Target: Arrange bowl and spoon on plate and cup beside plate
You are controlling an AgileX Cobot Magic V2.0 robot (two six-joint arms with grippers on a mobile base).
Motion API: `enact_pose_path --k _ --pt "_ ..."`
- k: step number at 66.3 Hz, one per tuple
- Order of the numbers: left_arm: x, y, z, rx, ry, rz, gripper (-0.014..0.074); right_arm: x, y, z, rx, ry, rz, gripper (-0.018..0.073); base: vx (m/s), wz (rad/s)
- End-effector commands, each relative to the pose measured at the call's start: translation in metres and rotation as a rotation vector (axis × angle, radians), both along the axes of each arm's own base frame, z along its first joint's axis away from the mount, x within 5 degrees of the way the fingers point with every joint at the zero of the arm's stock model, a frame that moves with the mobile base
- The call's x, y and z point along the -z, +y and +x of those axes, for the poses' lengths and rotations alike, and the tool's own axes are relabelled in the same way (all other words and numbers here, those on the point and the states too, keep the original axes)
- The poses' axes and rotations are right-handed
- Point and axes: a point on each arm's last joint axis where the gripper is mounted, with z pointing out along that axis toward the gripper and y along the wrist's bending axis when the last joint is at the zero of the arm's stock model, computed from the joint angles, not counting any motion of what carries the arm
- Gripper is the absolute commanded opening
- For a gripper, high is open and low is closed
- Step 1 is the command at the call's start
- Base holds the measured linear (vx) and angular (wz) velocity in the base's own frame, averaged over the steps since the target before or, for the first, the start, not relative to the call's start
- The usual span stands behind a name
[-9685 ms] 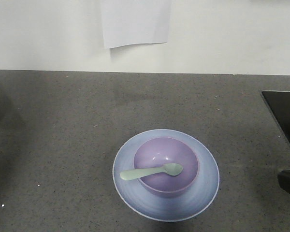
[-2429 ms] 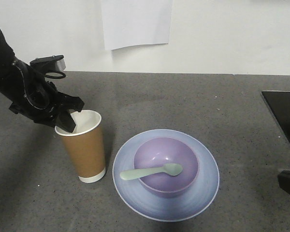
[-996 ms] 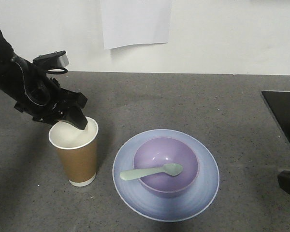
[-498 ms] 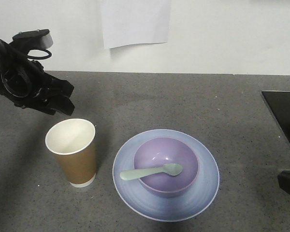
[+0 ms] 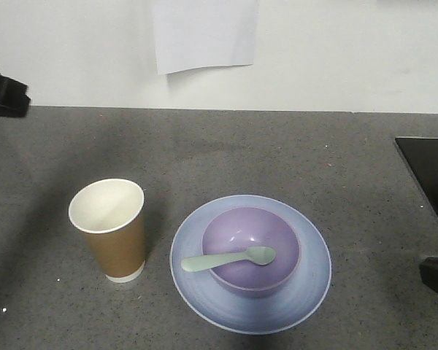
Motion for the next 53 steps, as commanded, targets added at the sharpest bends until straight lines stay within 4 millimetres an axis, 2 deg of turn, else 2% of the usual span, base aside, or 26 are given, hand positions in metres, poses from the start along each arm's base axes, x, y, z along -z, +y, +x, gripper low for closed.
enact_pose_path --k 1,9,13,18,29,33,39,48,53 --pt "-0.039 0.011 -0.032 -0.048 -0.237 -0.039 -0.0008 -0.013 0.0 0.003 0.014 -0.077 0.029 -0.0004 0.0 0.0" --pt "-0.057 0.025 -0.062 -0.098 -0.39 -0.018 -0.0007 -0.013 0.0 0.004 0.017 -0.086 0.028 -0.0004 0.0 0.0" --pt "-0.056 0.03 -0.073 -0.117 -0.452 -0.004 -0.0007 -0.014 0.0 0.004 0.019 -0.094 0.031 -0.0004 0.0 0.0" --pt "-0.042 0.038 -0.085 -0.156 -0.51 0.015 -0.0007 -0.014 0.0 0.004 0.019 -0.094 0.032 -0.0004 0.0 0.0" --pt "0.022 0.048 -0.098 -0.226 -0.56 0.048 -0.0007 -0.013 -0.002 0.005 0.023 -0.108 -0.008 -0.0004 0.0 0.0" --pt "0.051 0.048 -0.099 -0.228 -0.563 0.04 -0.0007 -0.018 -0.005 0.008 0.047 -0.168 -0.017 -0.0004 0.0 0.0" --pt "0.082 0.047 -0.103 -0.23 -0.581 -0.008 -0.0007 -0.028 -0.009 0.015 0.116 -0.298 -0.002 -0.0004 0.0 0.0" --pt "0.109 0.047 -0.108 -0.241 -0.58 -0.062 -0.0007 -0.038 -0.014 0.019 0.179 -0.404 0.001 -0.0004 0.0 0.0" --pt "0.113 0.047 -0.111 -0.241 -0.576 -0.062 -0.0007 -0.037 -0.015 0.019 0.186 -0.402 -0.009 -0.0004 0.0 0.0"
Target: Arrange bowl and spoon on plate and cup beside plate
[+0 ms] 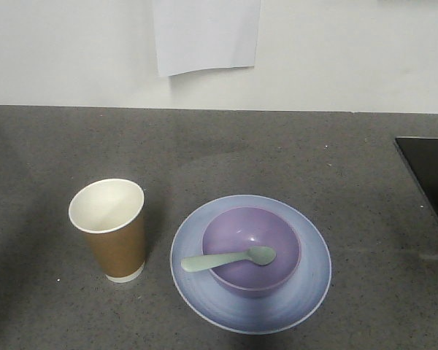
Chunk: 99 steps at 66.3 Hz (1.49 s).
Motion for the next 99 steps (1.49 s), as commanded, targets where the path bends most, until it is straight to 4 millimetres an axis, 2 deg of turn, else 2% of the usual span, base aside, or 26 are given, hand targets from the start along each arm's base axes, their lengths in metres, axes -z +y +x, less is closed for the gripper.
enact_pose_path --k 1,60,67,76,83,89,99 --pt "-0.012 -0.001 -0.001 0.013 -0.117 -0.037 -0.0007 -0.016 -0.002 0.002 0.02 -0.115 0.011 -0.0004 0.0 0.0" --pt "-0.011 -0.001 -0.001 0.01 -0.106 -0.03 -0.0007 -0.016 -0.002 0.002 0.02 -0.112 0.011 -0.0004 0.0 0.0" --pt "-0.008 0.002 -0.01 0.002 -0.099 -0.032 -0.0007 -0.016 -0.002 0.002 0.02 -0.111 0.01 -0.0004 0.0 0.0" --pt "0.02 0.005 -0.028 0.008 -0.128 -0.074 -0.0007 -0.016 -0.002 0.002 0.02 -0.111 0.01 -0.0004 0.0 0.0" --pt "0.055 0.007 -0.04 -0.004 -0.18 -0.139 -0.0007 -0.016 -0.002 0.002 0.02 -0.111 0.01 -0.0004 0.0 0.0" --pt "0.086 0.008 -0.046 -0.018 -0.231 -0.185 -0.0007 -0.016 -0.002 0.002 0.02 -0.111 0.01 -0.0004 0.0 0.0" --pt "0.117 0.01 -0.051 -0.04 -0.317 -0.221 -0.0007 -0.016 -0.002 0.002 0.02 -0.111 0.01 -0.0004 0.0 0.0"
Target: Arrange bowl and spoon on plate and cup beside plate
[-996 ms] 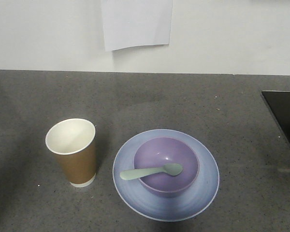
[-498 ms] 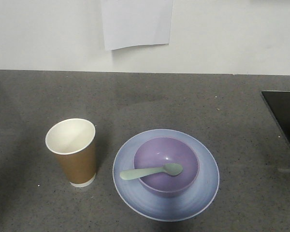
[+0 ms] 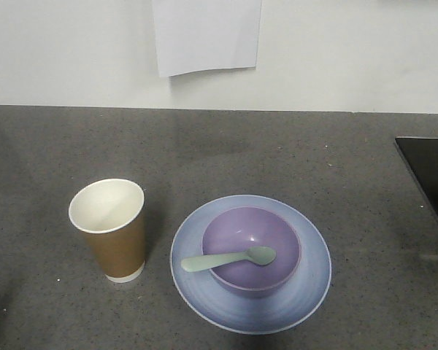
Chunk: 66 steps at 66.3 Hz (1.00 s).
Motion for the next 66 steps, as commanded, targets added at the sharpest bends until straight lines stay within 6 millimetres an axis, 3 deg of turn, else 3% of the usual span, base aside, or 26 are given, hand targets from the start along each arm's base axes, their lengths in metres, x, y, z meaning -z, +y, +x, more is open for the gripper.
enact_pose_path --k 1,20,66 --pt "0.0 0.0 -0.002 -0.008 -0.15 -0.065 -0.0007 -0.015 0.0 0.001 0.001 -0.097 0.013 -0.0004 0.0 0.0" --pt "0.009 0.007 -0.007 -0.11 -0.168 -0.075 -0.0007 -0.015 0.0 0.001 0.001 -0.096 0.012 -0.0004 0.0 0.0" --pt "0.009 0.006 -0.007 -0.105 -0.173 -0.098 -0.0007 -0.014 0.0 0.001 0.002 -0.09 0.012 -0.0004 0.0 0.0"
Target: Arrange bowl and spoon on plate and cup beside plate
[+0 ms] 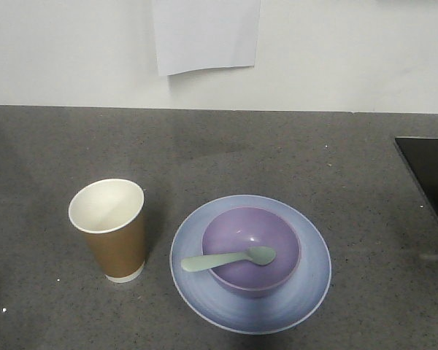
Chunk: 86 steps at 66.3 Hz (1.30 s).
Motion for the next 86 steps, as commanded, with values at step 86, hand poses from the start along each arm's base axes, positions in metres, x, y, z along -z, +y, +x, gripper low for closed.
enact_pose_path --k 86 --pt "-0.001 -0.001 -0.0001 0.011 -0.089 0.035 -0.0007 -0.014 -0.0003 0.0013 0.002 -0.087 0.011 -0.0004 0.0 0.0"
